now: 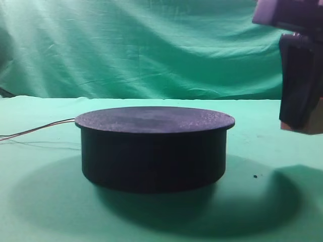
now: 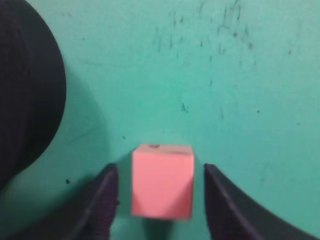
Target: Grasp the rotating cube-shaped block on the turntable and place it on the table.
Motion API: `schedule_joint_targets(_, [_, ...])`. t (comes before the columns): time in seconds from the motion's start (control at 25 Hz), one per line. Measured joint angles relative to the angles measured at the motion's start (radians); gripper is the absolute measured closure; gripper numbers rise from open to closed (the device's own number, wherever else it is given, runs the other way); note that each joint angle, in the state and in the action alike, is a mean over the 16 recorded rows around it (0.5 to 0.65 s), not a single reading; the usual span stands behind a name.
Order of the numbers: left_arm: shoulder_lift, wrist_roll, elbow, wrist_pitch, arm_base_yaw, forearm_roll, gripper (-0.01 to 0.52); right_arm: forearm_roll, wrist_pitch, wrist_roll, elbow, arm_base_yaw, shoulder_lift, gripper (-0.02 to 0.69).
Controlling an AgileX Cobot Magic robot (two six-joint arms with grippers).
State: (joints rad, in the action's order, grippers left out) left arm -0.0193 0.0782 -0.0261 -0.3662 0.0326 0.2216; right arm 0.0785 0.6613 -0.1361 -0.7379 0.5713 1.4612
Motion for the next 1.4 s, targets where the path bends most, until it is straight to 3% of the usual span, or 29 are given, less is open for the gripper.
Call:
schedule_joint_targets(0.2, [0.000,0.000,0.000,0.000,0.000,0.000,0.514,-0.020,0.083,-0.041,-0.014,0.000,-0.101,0.259])
schedule_joint_targets(0.52, [0.000,0.000,0.000,0.000,0.000,0.000,0.514,-0.055,0.224,-0.105,0.004,0.000,-0.368,0.554])
schedule_joint_targets(0.68, [0.000,0.000,0.000,0.000,0.000,0.000,0.514,-0.054,0.245,-0.119,0.037,0.000,-0.498,0.645])
schedule_joint_targets(1.0, [0.000,0.000,0.000,0.000,0.000,0.000,0.514,-0.041,0.199,-0.096,0.094,0.000,-0.684,0.665])
schedule_joint_targets(1.4, [0.000,0.000,0.000,0.000,0.000,0.000,0.514,-0.057,0.085,0.106,0.139,-0.017,-0.785,0.665])
